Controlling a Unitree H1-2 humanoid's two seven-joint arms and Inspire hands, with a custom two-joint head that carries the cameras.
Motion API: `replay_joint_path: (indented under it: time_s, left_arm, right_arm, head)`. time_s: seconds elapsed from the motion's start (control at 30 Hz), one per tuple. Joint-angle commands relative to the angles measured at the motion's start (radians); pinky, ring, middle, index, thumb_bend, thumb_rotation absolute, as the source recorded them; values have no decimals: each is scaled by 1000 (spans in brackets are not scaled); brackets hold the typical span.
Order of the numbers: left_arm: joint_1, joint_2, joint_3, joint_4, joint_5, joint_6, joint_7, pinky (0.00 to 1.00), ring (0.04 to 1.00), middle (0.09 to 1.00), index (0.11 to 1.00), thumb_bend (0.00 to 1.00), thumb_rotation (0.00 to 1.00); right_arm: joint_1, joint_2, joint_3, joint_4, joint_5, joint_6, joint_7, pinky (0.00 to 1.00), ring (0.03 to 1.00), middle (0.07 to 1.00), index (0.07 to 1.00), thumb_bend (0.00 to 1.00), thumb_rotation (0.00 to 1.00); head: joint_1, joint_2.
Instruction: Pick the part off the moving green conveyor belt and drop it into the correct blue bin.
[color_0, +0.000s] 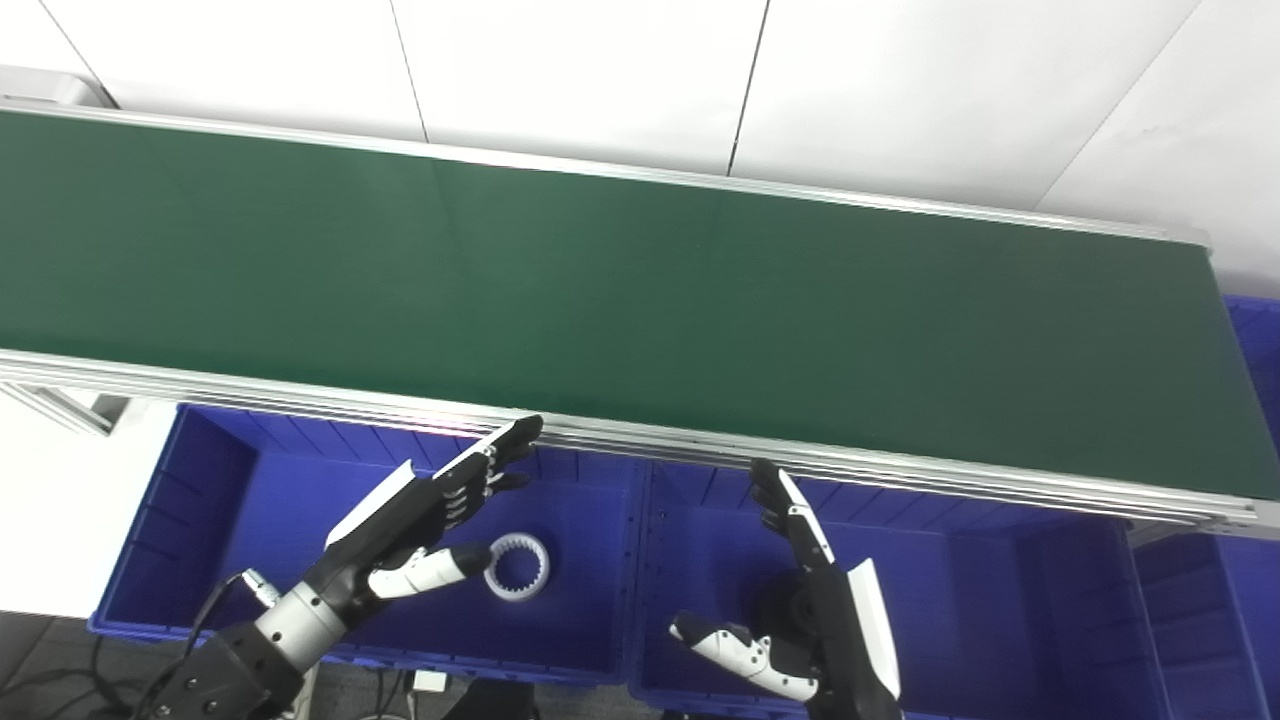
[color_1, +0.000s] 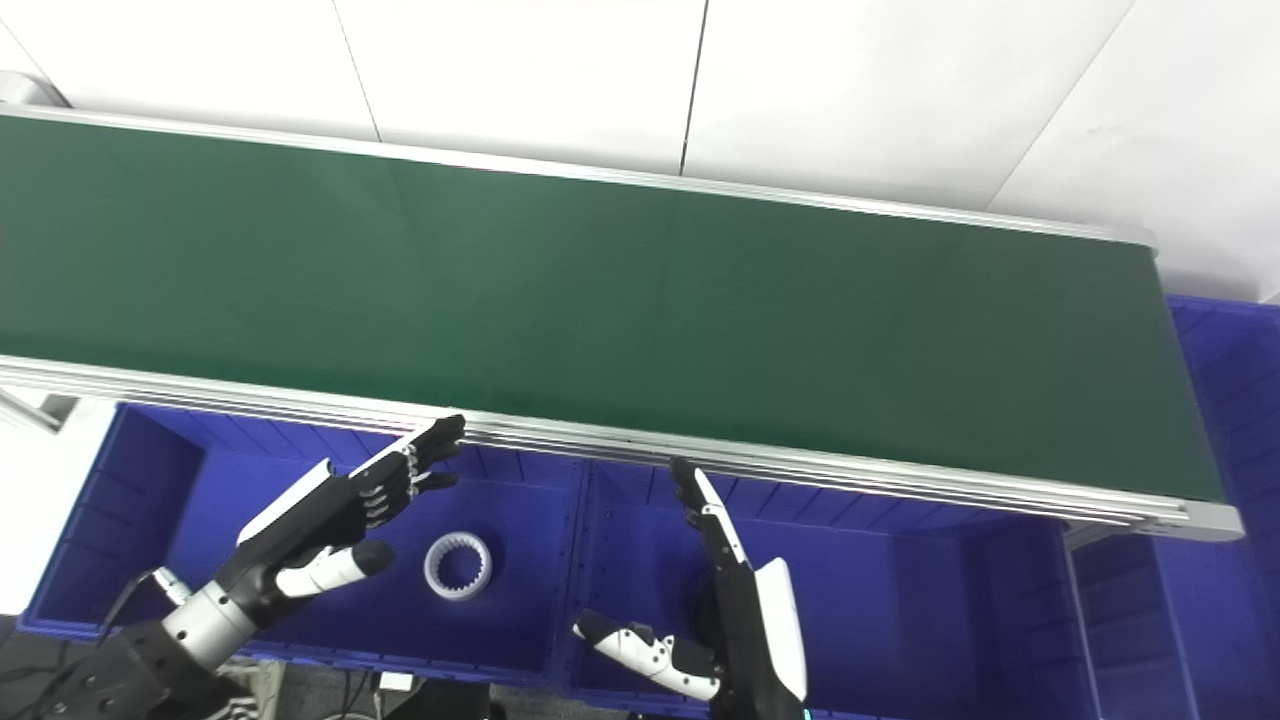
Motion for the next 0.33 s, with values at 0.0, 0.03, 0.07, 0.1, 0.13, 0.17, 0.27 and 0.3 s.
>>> replay_joint_path:
  time_s: [0.0, 0.03, 0.07, 0.1, 0.13, 0.17, 0.27, 0.3]
  left_arm:
    - [-20, 3, 3, 23, -45, -68, -28, 919, 956, 978, 969, 604, 650]
    - [-27, 2, 4, 41, -47, -84, -34, 920, 952, 977, 969, 603, 643]
    - [-31, 1, 5, 54, -46, -94, -38, 921, 951, 977, 969, 603, 640]
    - [-36, 0, 5, 69, -51, -103, -44, 921, 951, 977, 969, 603, 639]
    - [-40, -1, 5, 78, -55, -109, -49, 925, 957, 981, 966, 619, 634]
    - [-43, -2, 5, 85, -55, -112, -51, 927, 959, 982, 966, 624, 632]
    - [-50, -4, 7, 106, -55, -123, -57, 911, 962, 985, 961, 645, 617]
    - [-53, -3, 6, 113, -61, -122, -63, 910, 963, 986, 960, 649, 615]
  right_arm:
    - [-4, 16, 9, 11, -1, -27, -28, 841, 890, 910, 932, 737, 457]
    - [-8, 19, 9, 20, 8, -28, -30, 852, 890, 908, 937, 733, 443]
    - [-10, 22, 10, 27, 14, -28, -31, 856, 890, 908, 939, 732, 440]
    - [-13, 24, 11, 33, 20, -25, -31, 856, 890, 908, 939, 732, 440]
    - [-16, 26, 11, 37, 22, -23, -32, 846, 880, 903, 936, 732, 435]
    - [-17, 28, 11, 40, 19, -19, -35, 843, 877, 901, 935, 732, 433]
    - [-20, 33, 14, 50, 5, -15, -47, 832, 867, 895, 930, 738, 444]
    - [-21, 35, 15, 53, -4, -14, -53, 831, 867, 894, 930, 738, 446]
  head:
    - [0, -3]
    - [-4, -10]
    - [-6, -14]
    - [-12, -23]
    - [-13, -24]
    - [-16, -30]
    - [-22, -43]
    - [-24, -52]
